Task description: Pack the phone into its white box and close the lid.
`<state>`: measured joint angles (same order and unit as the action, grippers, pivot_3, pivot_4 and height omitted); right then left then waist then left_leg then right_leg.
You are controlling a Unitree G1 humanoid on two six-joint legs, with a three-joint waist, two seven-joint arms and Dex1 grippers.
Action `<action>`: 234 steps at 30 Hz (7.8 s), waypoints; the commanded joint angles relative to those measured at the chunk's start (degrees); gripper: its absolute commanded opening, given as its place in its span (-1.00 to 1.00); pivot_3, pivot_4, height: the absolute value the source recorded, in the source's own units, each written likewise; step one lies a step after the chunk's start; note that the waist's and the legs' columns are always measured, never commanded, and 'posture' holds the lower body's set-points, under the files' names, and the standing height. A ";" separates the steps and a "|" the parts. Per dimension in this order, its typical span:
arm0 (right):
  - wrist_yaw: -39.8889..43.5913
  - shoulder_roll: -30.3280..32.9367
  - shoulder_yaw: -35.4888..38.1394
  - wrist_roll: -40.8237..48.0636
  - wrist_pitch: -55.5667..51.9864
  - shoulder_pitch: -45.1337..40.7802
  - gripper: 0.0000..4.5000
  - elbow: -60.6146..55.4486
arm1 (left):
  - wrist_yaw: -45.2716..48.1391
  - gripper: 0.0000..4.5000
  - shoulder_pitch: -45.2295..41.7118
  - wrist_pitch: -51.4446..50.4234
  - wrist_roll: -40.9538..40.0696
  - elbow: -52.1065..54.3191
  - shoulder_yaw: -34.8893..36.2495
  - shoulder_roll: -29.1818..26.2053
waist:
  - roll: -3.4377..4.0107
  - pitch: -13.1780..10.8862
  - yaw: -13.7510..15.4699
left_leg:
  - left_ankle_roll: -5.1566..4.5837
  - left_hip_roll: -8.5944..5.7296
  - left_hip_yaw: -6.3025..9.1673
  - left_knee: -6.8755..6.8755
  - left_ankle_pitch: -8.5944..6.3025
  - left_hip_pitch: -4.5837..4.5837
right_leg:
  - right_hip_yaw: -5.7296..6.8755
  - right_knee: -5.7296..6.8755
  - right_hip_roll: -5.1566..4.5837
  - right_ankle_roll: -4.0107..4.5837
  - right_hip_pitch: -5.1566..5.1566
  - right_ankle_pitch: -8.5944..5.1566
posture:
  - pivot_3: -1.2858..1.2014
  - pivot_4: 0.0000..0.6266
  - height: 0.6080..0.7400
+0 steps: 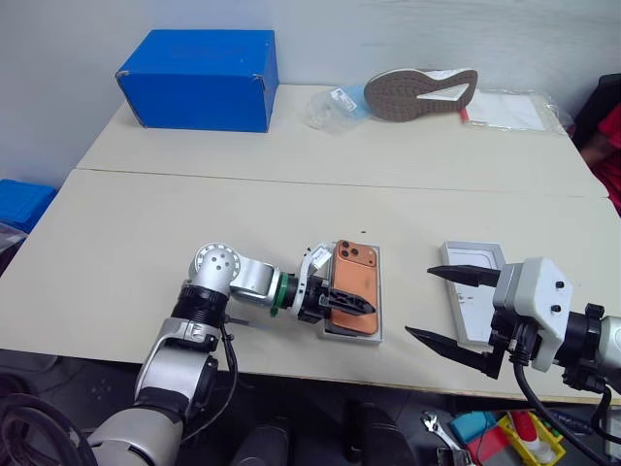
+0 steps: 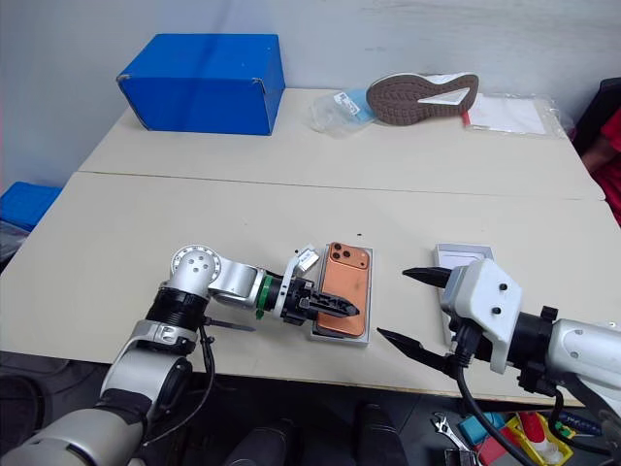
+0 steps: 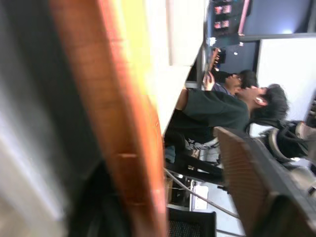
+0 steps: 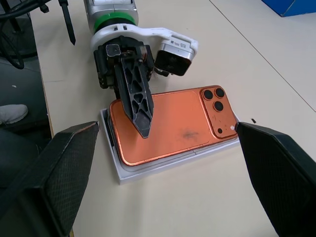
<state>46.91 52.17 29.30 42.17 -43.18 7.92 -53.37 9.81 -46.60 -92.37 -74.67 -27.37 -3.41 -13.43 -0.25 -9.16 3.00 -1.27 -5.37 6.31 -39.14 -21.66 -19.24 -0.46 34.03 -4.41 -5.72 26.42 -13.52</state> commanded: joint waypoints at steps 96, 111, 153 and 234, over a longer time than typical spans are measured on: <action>-4.02 -3.72 -38.72 -17.65 7.45 -20.42 -0.89 18.30 | 71.56 -1.00 3.16 60.76 42.48 18.77 -13.93 -32.12 | -0.06 -0.03 -0.78 | -0.13 0.02 -0.14 0.00 0.06 -0.10 | 0.03 -0.12 0.00 0.05 0.03 0.05 | 0.03 -0.52 1.00; -6.13 -6.42 -31.85 -16.56 2.67 -14.93 -0.98 12.00 | 76.54 -1.00 -3.66 57.63 45.82 15.84 -12.40 -28.30 | -0.08 -0.01 -1.49 | -0.15 0.03 -0.16 -0.03 0.06 -0.11 | 0.04 0.09 0.03 0.02 0.09 0.07 | 0.03 -0.52 1.00; -41.69 -27.17 -15.78 -13.74 -29.21 -23.90 -0.07 27.48 | 73.59 1.00 1.77 67.34 51.72 20.58 -7.08 -28.90 | -0.07 0.01 -1.93 | -0.17 0.04 -0.29 -0.03 0.05 -0.06 | -0.10 0.36 0.05 0.00 0.17 0.08 | 0.03 -0.52 1.00; -56.99 -38.17 -29.10 47.54 -12.77 -27.57 -0.81 39.67 | 61.00 -1.00 8.98 68.13 60.39 19.08 -10.34 -19.17 | 0.22 -0.07 -2.90 | -0.24 0.06 -0.37 -0.02 0.01 0.01 | 0.01 0.39 -0.04 0.00 0.17 0.08 | 0.03 -0.52 1.00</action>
<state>-10.64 12.81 0.78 91.47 -54.88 -20.87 -11.91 70.76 -36.32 -25.28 -14.26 -8.74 -13.81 -33.04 -0.03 -9.23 0.10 -1.52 -5.33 5.94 -39.15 -21.65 -19.23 -0.44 34.41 -4.46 -5.72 26.58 -13.44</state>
